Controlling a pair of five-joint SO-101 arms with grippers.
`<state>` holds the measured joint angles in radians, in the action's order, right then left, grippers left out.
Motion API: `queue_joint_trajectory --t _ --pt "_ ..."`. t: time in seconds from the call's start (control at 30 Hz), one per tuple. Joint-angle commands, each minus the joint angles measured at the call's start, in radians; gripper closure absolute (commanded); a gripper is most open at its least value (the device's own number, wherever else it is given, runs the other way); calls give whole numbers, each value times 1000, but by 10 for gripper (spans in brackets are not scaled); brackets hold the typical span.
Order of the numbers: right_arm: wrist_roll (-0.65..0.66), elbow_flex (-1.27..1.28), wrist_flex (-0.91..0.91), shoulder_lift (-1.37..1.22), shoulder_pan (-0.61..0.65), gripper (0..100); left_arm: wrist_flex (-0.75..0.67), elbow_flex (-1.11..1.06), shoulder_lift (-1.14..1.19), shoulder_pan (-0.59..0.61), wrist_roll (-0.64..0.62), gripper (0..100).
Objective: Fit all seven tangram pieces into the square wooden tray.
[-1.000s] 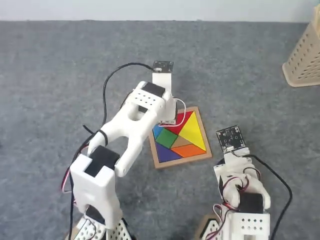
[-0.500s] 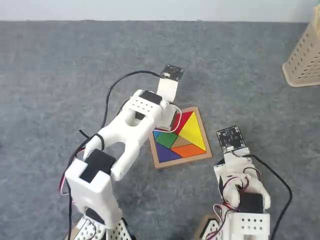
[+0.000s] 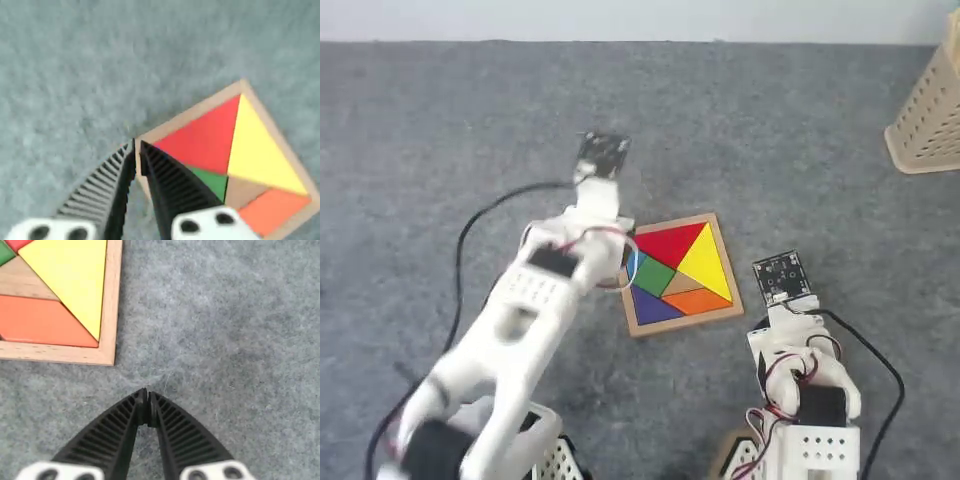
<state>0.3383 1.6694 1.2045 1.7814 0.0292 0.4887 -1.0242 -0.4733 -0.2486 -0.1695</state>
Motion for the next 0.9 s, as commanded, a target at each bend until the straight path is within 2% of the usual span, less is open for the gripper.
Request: queue_joint_trajectory --t 0.0,0.2,0.3,0.33,0.47,0.77,0.87 --pt "8 15 5 -10 -15 992 -281 -222 -239 9 11 986" --pt "8 15 5 -10 -15 992 -698 -541 -500 6 11 986" --pt "8 15 5 -10 -15 992 -841 -653 -624 8 11 986" --pt "8 15 5 -10 -15 992 -848 -657 -652 8 9 987" --pt "8 15 5 -10 -13 992 -666 -661 -758 8 9 987" --pt "8 15 5 -10 -13 992 137 -665 -879 9 11 987" --pt "8 15 5 -10 -13 992 180 -667 -933 8 8 987"
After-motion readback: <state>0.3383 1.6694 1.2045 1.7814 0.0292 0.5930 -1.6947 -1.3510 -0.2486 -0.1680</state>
